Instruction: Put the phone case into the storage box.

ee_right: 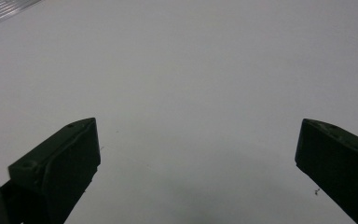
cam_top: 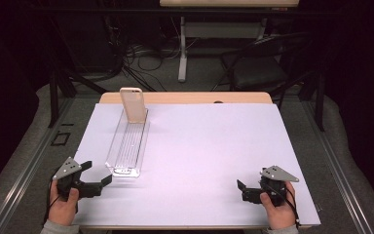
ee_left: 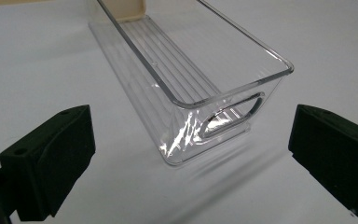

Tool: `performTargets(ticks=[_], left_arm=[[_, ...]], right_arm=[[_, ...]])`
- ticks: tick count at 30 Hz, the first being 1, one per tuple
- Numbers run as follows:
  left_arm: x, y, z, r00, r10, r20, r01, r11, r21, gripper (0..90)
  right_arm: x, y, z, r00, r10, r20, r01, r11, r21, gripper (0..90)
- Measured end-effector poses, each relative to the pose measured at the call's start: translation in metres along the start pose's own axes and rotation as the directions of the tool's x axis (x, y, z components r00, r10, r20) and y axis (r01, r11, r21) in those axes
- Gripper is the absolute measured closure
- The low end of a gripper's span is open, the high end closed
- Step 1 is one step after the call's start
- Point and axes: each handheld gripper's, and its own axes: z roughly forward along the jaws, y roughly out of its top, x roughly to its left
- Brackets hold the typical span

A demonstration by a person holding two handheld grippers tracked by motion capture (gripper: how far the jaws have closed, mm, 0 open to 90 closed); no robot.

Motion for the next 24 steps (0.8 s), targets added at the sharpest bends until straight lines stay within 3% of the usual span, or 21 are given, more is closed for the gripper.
performTargets(ticks=[24], left_arm=[[0.0045,-0.0046,0.0056,1.0,-0.003,-0.005,0.003,0.9998,0.02,0.8]], right_arm=[[0.0047,-0.0015,0.0032,0.9997,-0.016,-0.016,0.017,1.0,0.003,0.0]])
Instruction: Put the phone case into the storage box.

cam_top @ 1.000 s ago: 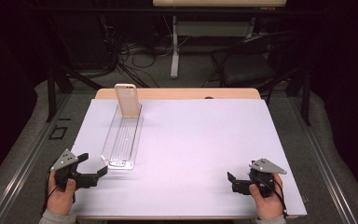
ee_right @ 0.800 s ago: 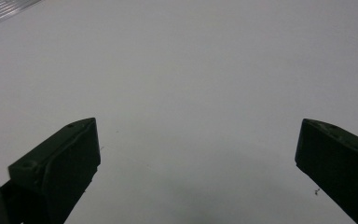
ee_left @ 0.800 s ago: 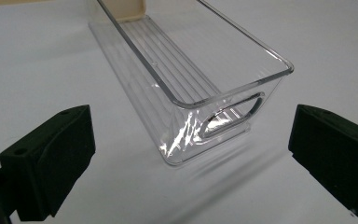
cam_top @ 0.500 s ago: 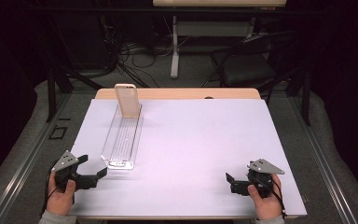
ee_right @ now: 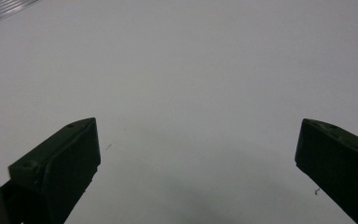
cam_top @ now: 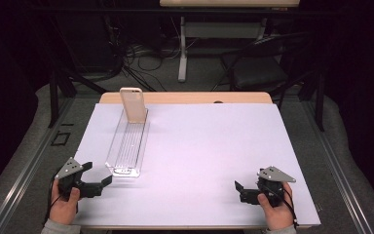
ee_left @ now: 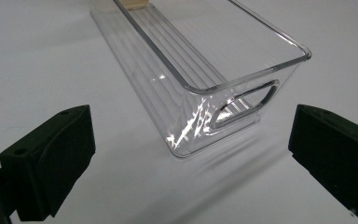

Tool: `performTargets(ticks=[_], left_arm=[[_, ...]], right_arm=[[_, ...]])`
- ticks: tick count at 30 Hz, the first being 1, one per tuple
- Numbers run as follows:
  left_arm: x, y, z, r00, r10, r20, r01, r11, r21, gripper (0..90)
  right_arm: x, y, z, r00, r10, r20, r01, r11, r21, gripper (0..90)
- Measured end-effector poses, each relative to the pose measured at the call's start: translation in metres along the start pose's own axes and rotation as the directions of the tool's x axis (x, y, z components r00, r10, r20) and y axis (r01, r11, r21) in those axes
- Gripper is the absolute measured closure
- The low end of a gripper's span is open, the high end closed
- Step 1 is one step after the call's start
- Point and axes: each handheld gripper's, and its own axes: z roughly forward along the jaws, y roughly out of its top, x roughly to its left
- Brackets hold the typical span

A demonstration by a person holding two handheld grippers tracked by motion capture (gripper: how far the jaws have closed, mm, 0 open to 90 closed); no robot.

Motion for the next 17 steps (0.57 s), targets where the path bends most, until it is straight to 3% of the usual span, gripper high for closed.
performTargets(ticks=[17], left_arm=[[0.0004,-0.0002,0.0003,1.0,-0.001,-0.001,0.001,1.0,0.003,0.7]], right_arm=[[0.0,-0.0007,0.0012,1.0,-0.001,-0.002,0.001,1.0,0.005,0.0]])
